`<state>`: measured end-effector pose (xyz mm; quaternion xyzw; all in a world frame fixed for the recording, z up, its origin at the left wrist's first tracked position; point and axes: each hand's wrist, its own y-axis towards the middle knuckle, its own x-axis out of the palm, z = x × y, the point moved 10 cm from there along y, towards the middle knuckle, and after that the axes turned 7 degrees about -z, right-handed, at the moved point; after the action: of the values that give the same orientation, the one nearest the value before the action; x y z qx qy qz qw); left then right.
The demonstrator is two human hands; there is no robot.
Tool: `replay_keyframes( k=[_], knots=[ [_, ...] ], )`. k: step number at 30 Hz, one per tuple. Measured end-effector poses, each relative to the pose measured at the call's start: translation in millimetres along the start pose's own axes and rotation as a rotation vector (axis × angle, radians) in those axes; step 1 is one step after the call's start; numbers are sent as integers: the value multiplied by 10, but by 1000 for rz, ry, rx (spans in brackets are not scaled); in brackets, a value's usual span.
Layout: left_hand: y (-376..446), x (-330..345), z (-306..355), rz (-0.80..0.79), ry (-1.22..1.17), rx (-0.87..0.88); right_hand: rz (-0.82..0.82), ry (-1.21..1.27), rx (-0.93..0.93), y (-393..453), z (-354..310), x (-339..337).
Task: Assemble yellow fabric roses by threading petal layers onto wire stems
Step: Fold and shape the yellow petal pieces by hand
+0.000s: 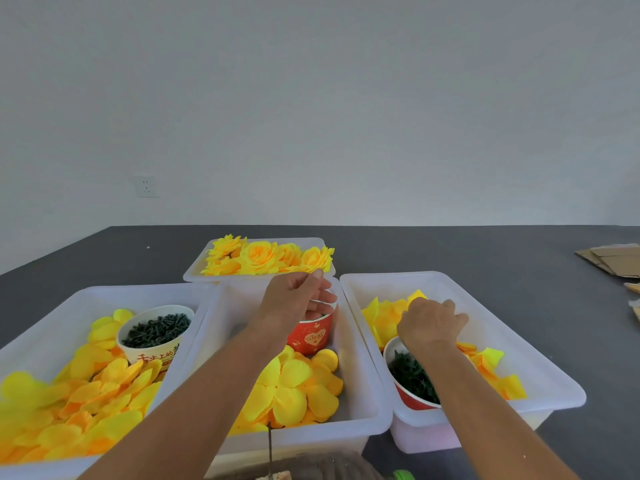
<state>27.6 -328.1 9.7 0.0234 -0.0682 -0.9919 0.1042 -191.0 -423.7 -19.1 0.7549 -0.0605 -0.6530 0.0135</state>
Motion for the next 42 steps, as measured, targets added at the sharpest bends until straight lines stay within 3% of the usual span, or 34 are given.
replay_keyframes(
  k=[8, 13, 18, 25, 30, 33, 36, 42],
  knots=[
    [-244, -306, -18, 85, 67, -21, 166, -53, -259, -275, -494, -269],
    [-452, -421, -7, 106, 59, -26, 203, 108, -586, -650, -963, -384],
    [-614, -622, -12, 108, 83, -12, 2, 619, -771, -1000, -1239, -352],
    [-719, -1201, 71, 216, 192, -15, -378, 1006, -854, -1241, -1580, -136],
    [-699, -1860, 122, 398, 422, -53, -465, 1070, -879, -1314, -1806, -89],
    [-614, -2168, 160, 446, 812, -121, -491, 1090, -886, -1322, -1892, -10],
    [-481, -2315, 108, 395, 1142, -213, -505, 1113, -886, -1305, -1930, 60],
    [-198, -2232, -331, 116, 1439, -382, -456, 1029, -922, -1302, -1964, 129]
  ],
)
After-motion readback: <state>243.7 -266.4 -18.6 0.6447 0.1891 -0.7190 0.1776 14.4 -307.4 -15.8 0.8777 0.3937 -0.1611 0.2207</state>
